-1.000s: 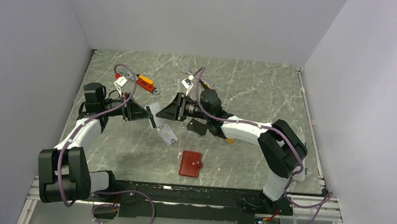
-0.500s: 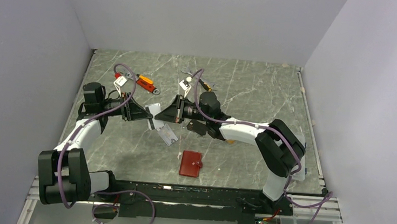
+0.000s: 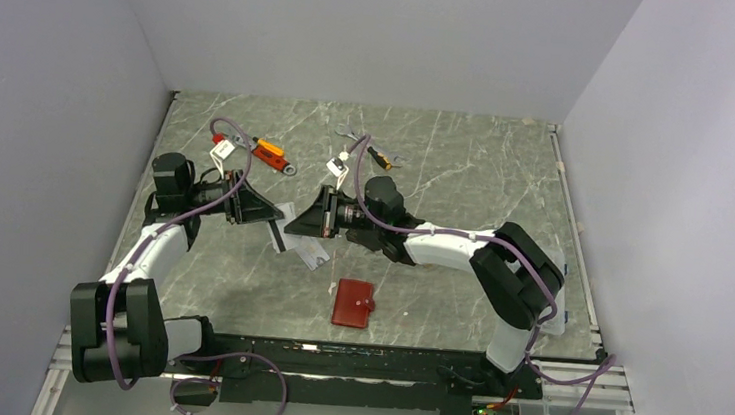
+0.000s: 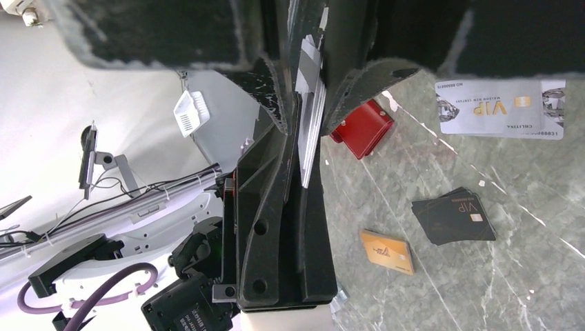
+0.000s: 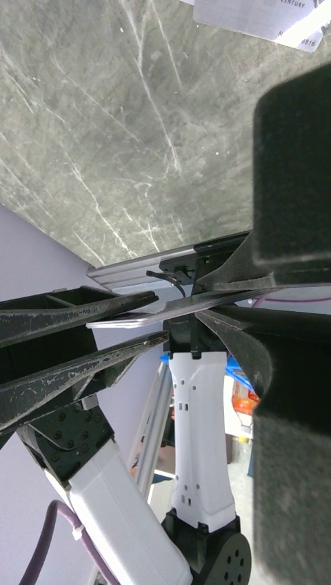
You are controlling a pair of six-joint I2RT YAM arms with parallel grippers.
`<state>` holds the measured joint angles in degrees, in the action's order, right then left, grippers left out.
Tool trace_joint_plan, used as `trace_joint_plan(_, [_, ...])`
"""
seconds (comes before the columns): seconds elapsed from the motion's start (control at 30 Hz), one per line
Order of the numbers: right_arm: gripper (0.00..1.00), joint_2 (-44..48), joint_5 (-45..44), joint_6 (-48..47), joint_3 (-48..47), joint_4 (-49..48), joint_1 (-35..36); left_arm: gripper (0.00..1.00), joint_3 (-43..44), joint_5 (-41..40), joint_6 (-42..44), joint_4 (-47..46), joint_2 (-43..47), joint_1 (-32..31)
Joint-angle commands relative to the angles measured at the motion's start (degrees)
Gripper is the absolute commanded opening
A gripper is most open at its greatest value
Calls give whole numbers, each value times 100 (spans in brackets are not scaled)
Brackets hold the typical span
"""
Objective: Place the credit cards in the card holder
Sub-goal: Place the credit card at the center of the board.
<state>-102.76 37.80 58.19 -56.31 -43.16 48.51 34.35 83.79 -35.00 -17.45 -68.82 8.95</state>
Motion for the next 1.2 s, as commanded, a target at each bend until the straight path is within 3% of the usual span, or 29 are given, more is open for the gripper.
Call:
trace_joint_plan(0.0, [17,243,-14,-242,-28,167,18,23,77,261,-36,-253,90,-16])
trace_joint_plan(0.3, [23,233,36,-193,159,41,44,18,126,297,137,-53,82,-21])
trace_joint_plan(0.63, [21,341,79,-372,192,290,31,24,212,314,321,208,47,-17])
trace_joint_plan(0.87, [21,386,93,-353,294,274,14,9,414,170,965,1003,20,26])
trace_joint_plan(1.17, [21,656,82,-491,537,467,-47,3,249,152,471,458,44,349])
